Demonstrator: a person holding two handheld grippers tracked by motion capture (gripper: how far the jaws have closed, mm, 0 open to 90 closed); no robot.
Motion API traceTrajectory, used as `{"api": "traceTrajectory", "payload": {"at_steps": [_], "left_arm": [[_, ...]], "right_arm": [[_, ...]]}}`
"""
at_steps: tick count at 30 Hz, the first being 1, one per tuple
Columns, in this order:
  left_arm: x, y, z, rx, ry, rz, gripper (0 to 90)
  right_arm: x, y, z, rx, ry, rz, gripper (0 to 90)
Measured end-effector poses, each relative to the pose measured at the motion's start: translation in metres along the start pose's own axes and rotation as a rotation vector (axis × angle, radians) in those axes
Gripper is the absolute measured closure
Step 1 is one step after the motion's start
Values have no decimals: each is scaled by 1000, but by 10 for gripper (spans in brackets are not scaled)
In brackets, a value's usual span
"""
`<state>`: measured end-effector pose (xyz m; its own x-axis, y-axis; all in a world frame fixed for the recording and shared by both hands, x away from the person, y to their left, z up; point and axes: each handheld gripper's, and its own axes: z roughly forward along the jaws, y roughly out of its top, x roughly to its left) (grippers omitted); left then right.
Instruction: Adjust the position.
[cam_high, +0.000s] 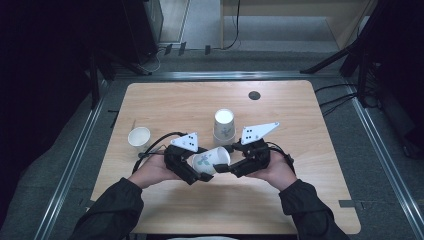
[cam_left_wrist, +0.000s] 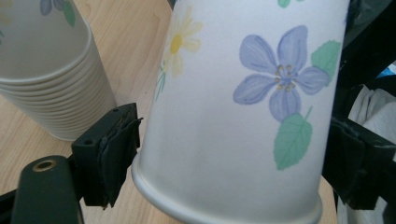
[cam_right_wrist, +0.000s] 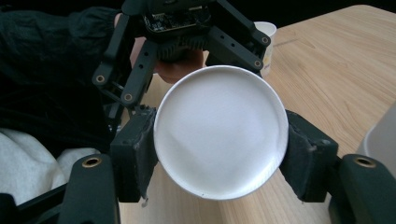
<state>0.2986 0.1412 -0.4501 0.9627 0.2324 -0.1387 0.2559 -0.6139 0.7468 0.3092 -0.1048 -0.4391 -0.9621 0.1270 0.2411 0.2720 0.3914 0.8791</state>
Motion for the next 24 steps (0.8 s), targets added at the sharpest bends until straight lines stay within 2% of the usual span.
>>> {"api": "traceTrajectory", "payload": {"at_steps": [7, 20, 24], "left_arm": [[1, -3, -1, -19, 5, -19, 193], [1, -3, -3, -7, 8, -4, 237], [1, -3, -6, -12, 12, -11, 237]], "right_arm": [[-1, 0, -2, -8, -2, 6, 348], [-2, -1, -2, -4, 2, 5, 345], [-2, -2, 1, 12, -15, -11, 275]]}}
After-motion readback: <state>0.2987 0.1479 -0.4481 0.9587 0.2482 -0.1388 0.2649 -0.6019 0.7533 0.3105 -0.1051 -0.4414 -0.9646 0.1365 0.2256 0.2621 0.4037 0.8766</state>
